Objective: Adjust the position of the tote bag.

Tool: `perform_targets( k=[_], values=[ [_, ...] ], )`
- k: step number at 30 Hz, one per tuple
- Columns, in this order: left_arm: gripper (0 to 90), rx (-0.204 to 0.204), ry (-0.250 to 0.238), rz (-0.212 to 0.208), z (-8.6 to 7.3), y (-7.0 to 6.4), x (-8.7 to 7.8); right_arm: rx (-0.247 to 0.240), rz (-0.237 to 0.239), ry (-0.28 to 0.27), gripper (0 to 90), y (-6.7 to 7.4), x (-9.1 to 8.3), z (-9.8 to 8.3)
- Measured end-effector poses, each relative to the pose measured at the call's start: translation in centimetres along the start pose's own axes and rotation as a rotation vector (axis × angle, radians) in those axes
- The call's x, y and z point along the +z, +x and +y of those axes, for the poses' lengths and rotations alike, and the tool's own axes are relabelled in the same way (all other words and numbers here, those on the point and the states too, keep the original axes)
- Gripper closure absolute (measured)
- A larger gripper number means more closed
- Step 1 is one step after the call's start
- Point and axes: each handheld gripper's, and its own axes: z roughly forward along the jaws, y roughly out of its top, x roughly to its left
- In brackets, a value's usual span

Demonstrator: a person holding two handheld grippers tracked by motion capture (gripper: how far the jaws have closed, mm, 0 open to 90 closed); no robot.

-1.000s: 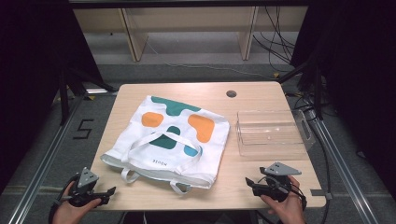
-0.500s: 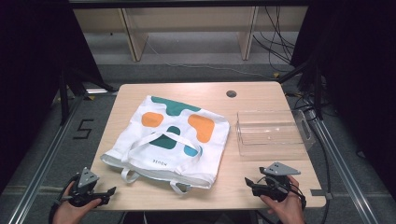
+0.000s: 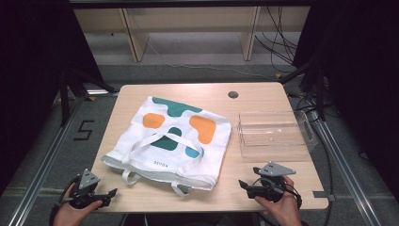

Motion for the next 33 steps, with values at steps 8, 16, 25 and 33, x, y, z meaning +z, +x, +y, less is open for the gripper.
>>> perform_targets(
  k=[8, 16, 25, 33],
  values=[
    [20.0, 0.032, -0.032, 0.019, 0.1, 0.3, 0.2, -0.105, 0.089, -0.013, 29.9, 3.4, 1.4, 2.5],
    [20.1, 0.032, -0.016, 0.006, 0.1, 0.4, -0.1, -0.204, 0.160, -0.015, 33.5, 6.4, 3.1, 5.0],
    [20.2, -0.014, -0.030, 0.016, 0.0, 0.1, 0.0, -0.289, 0.210, -0.012, 33.8, 8.9, 4.6, 6.5],
    [20.2, 0.027, -0.029, 0.017, 0.1, 0.4, -0.1, -0.371, 0.181, 0.061, 41.8, 9.9, 6.4, 6.8]
  ],
)
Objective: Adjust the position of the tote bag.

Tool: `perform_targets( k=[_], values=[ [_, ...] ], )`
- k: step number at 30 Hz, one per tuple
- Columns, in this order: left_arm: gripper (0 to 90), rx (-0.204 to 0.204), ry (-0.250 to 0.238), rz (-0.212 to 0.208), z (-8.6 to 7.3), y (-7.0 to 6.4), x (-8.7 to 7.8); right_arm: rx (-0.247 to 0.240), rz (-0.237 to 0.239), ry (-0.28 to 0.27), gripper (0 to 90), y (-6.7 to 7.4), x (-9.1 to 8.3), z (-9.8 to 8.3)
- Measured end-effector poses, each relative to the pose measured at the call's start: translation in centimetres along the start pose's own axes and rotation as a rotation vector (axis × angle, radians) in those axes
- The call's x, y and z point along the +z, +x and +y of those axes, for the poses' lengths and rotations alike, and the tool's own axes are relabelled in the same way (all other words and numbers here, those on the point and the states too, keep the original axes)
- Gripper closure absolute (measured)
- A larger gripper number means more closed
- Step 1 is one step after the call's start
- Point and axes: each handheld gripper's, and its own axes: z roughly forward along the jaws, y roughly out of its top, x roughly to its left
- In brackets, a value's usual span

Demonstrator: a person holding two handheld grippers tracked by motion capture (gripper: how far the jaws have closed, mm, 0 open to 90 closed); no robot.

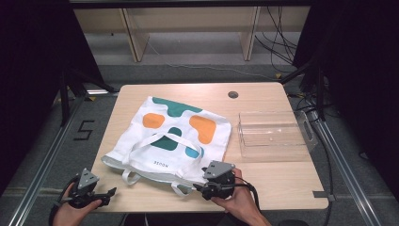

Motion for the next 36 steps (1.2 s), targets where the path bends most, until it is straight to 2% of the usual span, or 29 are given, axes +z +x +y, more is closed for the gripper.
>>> perform_targets(
  k=[2, 3, 5, 7, 8, 9, 10, 11, 12, 13, 15, 17, 18, 19, 20, 21, 22, 23, 24, 25, 26, 27, 29, 31, 32, 33, 35, 36],
  values=[
    [20.2, 0.004, 0.009, -0.006, 0.0, 0.1, -0.1, 0.009, 0.000, 0.038, 46.2, 0.1, 0.4, 0.0],
    [20.2, -0.006, 0.008, -0.005, 0.0, 0.0, -0.1, -0.015, -0.017, 0.051, 48.9, 0.0, 0.7, -0.1],
    [20.2, -0.007, 0.009, -0.005, 0.0, 0.0, -0.1, -0.012, -0.030, 0.081, 57.7, -0.2, 0.8, -0.2],
    [20.2, -0.035, -0.006, -0.002, -0.1, -0.1, -0.1, -0.028, -0.034, 0.084, 70.3, -0.3, 0.9, -0.6],
    [20.2, 0.008, -0.005, 0.000, 0.0, 0.2, -0.1, -0.042, -0.024, 0.100, 73.7, -0.3, 0.8, -0.8],
    [20.2, -0.022, -0.007, 0.010, 0.0, 0.0, -0.2, -0.037, -0.028, 0.109, 77.5, -0.3, 0.7, -0.9],
    [20.2, 0.002, -0.003, 0.011, 0.0, 0.3, -0.3, -0.037, -0.030, 0.118, 79.5, -0.4, 0.7, -1.1],
    [20.2, -0.024, -0.014, 0.013, 0.0, 0.1, -0.3, -0.051, -0.026, 0.118, 81.1, -0.5, 0.6, -1.3],
    [20.2, -0.063, -0.021, 0.015, 0.0, -0.1, -0.4, -0.037, -0.035, 0.121, 81.8, -0.5, 0.4, -1.5],
    [20.2, -0.032, -0.007, 0.009, 0.0, 0.2, -0.6, -0.068, -0.032, 0.127, 82.3, -0.7, 0.3, -1.7],
    [20.1, -0.018, -0.037, 0.026, 0.1, 0.4, -0.7, -0.066, -0.041, 0.133, 82.6, -0.9, 0.1, -2.0],
    [20.0, -0.017, -0.037, 0.031, 0.2, 0.4, -0.9, -0.059, -0.055, 0.134, 82.7, -1.1, -0.3, -2.5],
    [20.0, -0.049, -0.043, 0.044, 0.2, 0.2, -1.0, -0.055, -0.062, 0.134, 82.6, -1.3, -0.6, -2.8],
    [20.0, -0.024, -0.049, 0.036, 0.3, 0.4, -1.0, -0.053, -0.064, 0.133, 82.7, -1.6, -0.8, -3.1],
    [20.0, -0.074, -0.071, 0.046, 0.3, 0.0, -1.0, -0.046, -0.069, 0.132, 82.7, -1.7, -1.1, -3.3],
    [20.0, -0.074, -0.067, 0.052, 0.4, 0.0, -1.2, -0.068, -0.069, 0.127, 82.9, -2.1, -1.4, -3.6],
    [20.1, -0.027, -0.073, 0.046, 0.5, 0.2, -1.2, -0.058, -0.073, 0.132, 83.3, -2.4, -1.7, -3.8],
    [21.0, -0.073, -0.079, 0.050, 0.6, -0.2, -1.2, -0.035, -0.093, 0.127, 83.6, -2.6, -2.1, -4.1],
    [22.2, -0.093, -0.105, 0.047, 0.7, -0.5, -1.0, -0.049, -0.095, 0.126, 83.8, -3.1, -2.4, -4.4],
    [22.4, -0.100, -0.105, 0.045, 0.9, -0.7, -0.9, -0.045, -0.090, 0.120, 83.9, -3.4, -2.6, -4.6],
    [22.7, -0.082, -0.100, 0.034, 1.0, -0.7, -0.9, -0.014, -0.101, 0.119, 83.9, -3.6, -2.9, -4.8],
    [23.2, -0.056, -0.115, 0.020, 1.4, -0.8, -0.6, -0.005, -0.107, 0.115, 83.8, -3.7, -3.1, -5.0],
    [25.3, -0.059, -0.132, -0.017, 2.3, -1.7, -0.1, 0.011, -0.115, 0.104, 82.3, -4.2, -3.3, -5.5],
    [26.4, -0.007, -0.122, -0.022, 3.2, -2.0, 0.6, 0.046, -0.126, 0.101, 78.3, -4.4, -3.5, -5.9],
    [28.1, 0.021, -0.084, -0.017, 3.6, -2.0, 0.7, 0.051, -0.127, 0.104, 76.2, -4.6, -3.6, -6.1],
    [29.2, 0.045, -0.086, -0.030, 4.1, -1.9, 1.3, 0.062, -0.133, 0.097, 74.7, -4.6, -3.7, -6.2],
    [31.3, 0.063, -0.077, -0.026, 4.7, -2.1, 2.0, 0.055, -0.138, 0.082, 70.4, -4.7, -3.8, -6.3],
    [32.6, 0.076, -0.072, -0.021, 5.0, -2.1, 2.4, 0.066, -0.152, 0.083, 67.6, -4.7, -3.8, -6.3]
  ],
)
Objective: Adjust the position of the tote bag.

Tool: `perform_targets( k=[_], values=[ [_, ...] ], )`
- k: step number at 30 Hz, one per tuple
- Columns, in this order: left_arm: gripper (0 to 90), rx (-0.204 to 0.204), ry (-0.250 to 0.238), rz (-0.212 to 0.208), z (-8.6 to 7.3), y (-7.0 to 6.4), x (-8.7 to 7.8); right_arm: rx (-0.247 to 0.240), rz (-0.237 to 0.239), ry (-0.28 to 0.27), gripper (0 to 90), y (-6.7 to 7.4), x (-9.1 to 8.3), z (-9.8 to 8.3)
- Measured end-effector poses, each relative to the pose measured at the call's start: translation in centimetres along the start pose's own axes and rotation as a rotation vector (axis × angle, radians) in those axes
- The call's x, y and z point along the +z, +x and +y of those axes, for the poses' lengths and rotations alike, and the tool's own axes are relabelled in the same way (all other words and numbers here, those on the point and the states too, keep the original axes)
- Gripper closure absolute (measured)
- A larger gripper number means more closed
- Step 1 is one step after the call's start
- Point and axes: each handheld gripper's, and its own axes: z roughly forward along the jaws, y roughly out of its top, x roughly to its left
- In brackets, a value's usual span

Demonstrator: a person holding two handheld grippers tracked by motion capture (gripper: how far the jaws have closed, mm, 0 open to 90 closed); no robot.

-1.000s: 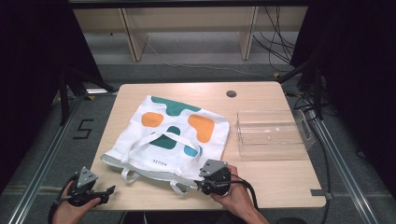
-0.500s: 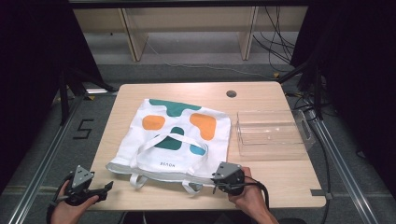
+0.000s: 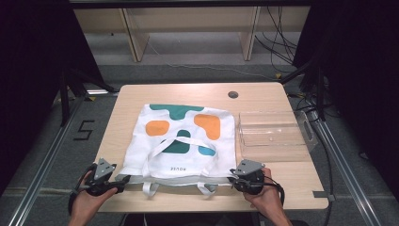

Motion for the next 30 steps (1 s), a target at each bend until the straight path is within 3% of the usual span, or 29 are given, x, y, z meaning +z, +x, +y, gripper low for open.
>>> perform_targets(
  k=[2, 3, 4, 6, 7, 8, 9, 10, 14, 17, 21, 24, 26, 28, 30],
  values=[
    [36.8, 0.024, 0.019, 0.006, 0.4, 0.2, 0.7, 0.031, -0.006, 0.012, 64.4, 0.1, 0.0, -0.2],
    [42.1, 0.014, 0.022, -0.001, 0.5, 0.1, 1.0, 0.034, -0.013, 0.016, 63.8, 0.1, 0.0, -0.2],
    [51.5, 0.081, 0.020, 0.001, 0.7, 0.6, 1.2, 0.031, -0.016, 0.023, 63.5, 0.1, 0.0, -0.3],
    [72.6, 0.086, 0.025, 0.031, 0.5, 0.3, 1.2, 0.005, -0.020, 0.020, 63.3, 0.1, 0.1, -0.2],
    [77.5, 0.117, 0.039, 0.031, 0.5, 0.3, 1.2, 0.000, -0.026, 0.024, 62.5, 0.1, 0.1, -0.2],
    [79.6, 0.123, 0.035, 0.022, 0.4, 0.2, 1.1, 0.000, -0.031, 0.023, 62.0, 0.1, 0.1, -0.2],
    [81.9, 0.101, 0.057, 0.021, 0.2, -0.3, 0.8, 0.005, -0.034, 0.023, 61.6, 0.1, 0.1, -0.2],
    [82.8, 0.145, 0.053, 0.021, 0.3, -0.5, 0.6, 0.026, -0.039, 0.029, 61.5, 0.1, 0.0, -0.2],
    [83.2, 0.128, 0.059, -0.006, -0.2, -1.8, -0.9, 0.021, -0.068, 0.052, 61.2, -0.1, 0.2, -0.5],
    [82.6, 0.139, 0.071, -0.020, -0.7, -2.3, -1.5, 0.034, -0.068, 0.053, 59.6, -0.3, 0.4, -0.6],
    [75.4, 0.099, 0.069, -0.009, -1.1, -2.3, -1.2, 0.053, -0.074, 0.068, 54.7, -0.7, 1.0, -0.7],
    [61.8, 0.079, 0.092, -0.006, -1.3, -2.0, -0.8, 0.050, -0.052, 0.071, 61.2, -0.9, 1.2, -0.7],
    [55.4, 0.040, 0.083, 0.002, -1.5, -1.7, -0.5, 0.044, -0.041, 0.069, 64.0, -0.9, 1.2, -0.7],
    [52.2, 0.009, 0.082, -0.003, -1.5, -1.5, -0.1, 0.050, -0.045, 0.064, 65.2, -0.8, 1.3, -0.7],
    [57.6, 0.031, 0.084, -0.014, -1.3, -1.4, -0.1, 0.044, -0.059, 0.069, 67.5, -0.7, 1.5, -0.6]
  ],
)
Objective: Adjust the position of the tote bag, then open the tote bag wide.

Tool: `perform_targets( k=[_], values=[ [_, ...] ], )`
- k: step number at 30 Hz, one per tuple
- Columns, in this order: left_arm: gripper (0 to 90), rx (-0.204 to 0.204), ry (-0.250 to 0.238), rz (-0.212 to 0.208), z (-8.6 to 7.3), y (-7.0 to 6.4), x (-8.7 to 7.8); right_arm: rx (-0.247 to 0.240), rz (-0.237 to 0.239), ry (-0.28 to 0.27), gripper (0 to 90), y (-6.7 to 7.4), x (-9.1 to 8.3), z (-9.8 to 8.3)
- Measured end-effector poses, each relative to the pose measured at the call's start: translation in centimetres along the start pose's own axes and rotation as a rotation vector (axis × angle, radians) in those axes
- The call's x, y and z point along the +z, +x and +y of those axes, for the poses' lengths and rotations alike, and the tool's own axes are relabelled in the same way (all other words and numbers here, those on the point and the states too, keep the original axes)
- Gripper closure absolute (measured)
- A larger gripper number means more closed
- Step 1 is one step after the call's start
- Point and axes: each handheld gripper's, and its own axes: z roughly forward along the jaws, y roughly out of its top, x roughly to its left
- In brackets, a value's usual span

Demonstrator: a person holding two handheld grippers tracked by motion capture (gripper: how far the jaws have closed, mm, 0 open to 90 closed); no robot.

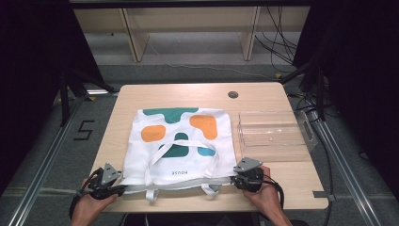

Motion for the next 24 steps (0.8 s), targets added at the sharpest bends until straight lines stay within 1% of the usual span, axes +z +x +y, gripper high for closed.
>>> perform_targets(
  k=[1, 2, 3, 4, 5, 6, 7, 8, 9, 10, 11, 12, 14, 16, 17, 18, 19, 20, 21, 22, 23, 24],
  values=[
    [63.8, 0.001, -0.016, -0.006, 0.1, -0.2, 0.1, -0.017, -0.002, 0.008, 70.2, 0.1, 0.0, 0.1],
    [69.2, 0.016, -0.013, -0.003, 0.2, -0.3, 0.0, -0.023, -0.004, 0.005, 75.6, 0.2, 0.1, 0.2],
    [72.2, 0.029, -0.014, -0.004, 0.2, -0.3, 0.0, -0.036, 0.000, -0.003, 78.3, 0.2, 0.1, 0.2],
    [76.0, 0.023, -0.017, -0.024, 0.2, -0.5, -0.2, -0.038, 0.003, -0.002, 79.8, 0.3, 0.0, 0.3],
    [80.4, 0.030, -0.018, -0.037, 0.1, -0.4, -0.2, -0.037, 0.003, -0.008, 81.0, 0.4, -0.2, 0.3],
    [80.6, 0.029, -0.022, -0.041, 0.1, -0.4, -0.3, -0.042, 0.003, -0.008, 81.4, 0.4, -0.3, 0.4],
    [80.9, 0.026, -0.022, -0.037, 0.1, -0.3, -0.4, -0.041, 0.008, -0.010, 81.7, 0.4, -0.5, 0.4],
    [81.6, 0.032, -0.022, -0.043, 0.1, -0.2, -0.6, -0.033, 0.007, -0.025, 81.8, 0.4, -0.6, 0.4],
    [81.9, 0.023, -0.034, -0.032, 0.1, -0.2, -0.8, -0.027, 0.012, -0.028, 82.0, 0.4, -0.7, 0.5],
    [82.0, 0.026, -0.040, -0.040, 0.2, -0.2, -1.0, -0.023, 0.014, -0.047, 82.2, 0.3, -1.0, 0.5],
    [82.1, 0.026, -0.049, -0.052, 0.2, -0.1, -1.4, -0.022, 0.014, -0.052, 82.2, 0.3, -1.2, 0.6],
    [82.3, 0.020, -0.070, -0.056, 0.2, 0.0, -1.5, -0.024, 0.009, -0.078, 82.3, 0.2, -1.4, 0.7],
    [82.4, 0.011, -0.083, -0.063, 0.3, 0.1, -2.0, -0.013, 0.010, -0.104, 82.4, 0.1, -1.8, 0.9],
    [82.6, 0.018, -0.101, -0.063, 0.5, 0.2, -2.5, -0.003, 0.011, -0.116, 82.5, 0.0, -2.2, 1.1],
    [83.0, 0.018, -0.101, -0.063, 0.5, 0.2, -2.5, -0.013, 0.013, -0.131, 82.5, -0.1, -2.4, 1.2],
    [83.1, -0.001, -0.125, -0.059, 0.6, 0.1, -2.6, -0.005, 0.011, -0.143, 82.6, -0.2, -2.7, 1.3],
    [83.1, 0.027, -0.110, -0.056, 0.9, 0.3, -3.0, 0.000, 0.012, -0.148, 82.7, -0.2, -2.8, 1.4],
    [83.1, 0.032, -0.111, -0.052, 1.0, 0.3, -3.2, -0.006, 0.016, -0.150, 82.9, -0.2, -3.0, 1.5],
    [83.1, 0.037, -0.120, -0.048, 1.0, 0.3, -3.3, -0.001, 0.006, -0.161, 82.9, -0.2, -3.1, 1.7],
    [83.2, 0.035, -0.119, -0.047, 1.1, 0.4, -3.4, 0.006, 0.008, -0.161, 83.1, -0.2, -3.3, 1.8],
    [83.2, 0.016, -0.146, -0.043, 1.3, 0.3, -3.5, 0.000, 0.003, -0.168, 83.2, -0.3, -3.5, 1.9],
    [83.2, 0.034, -0.141, -0.031, 1.4, 0.4, -3.7, 0.000, 0.009, -0.172, 83.3, -0.3, -3.7, 2.2]
  ],
)
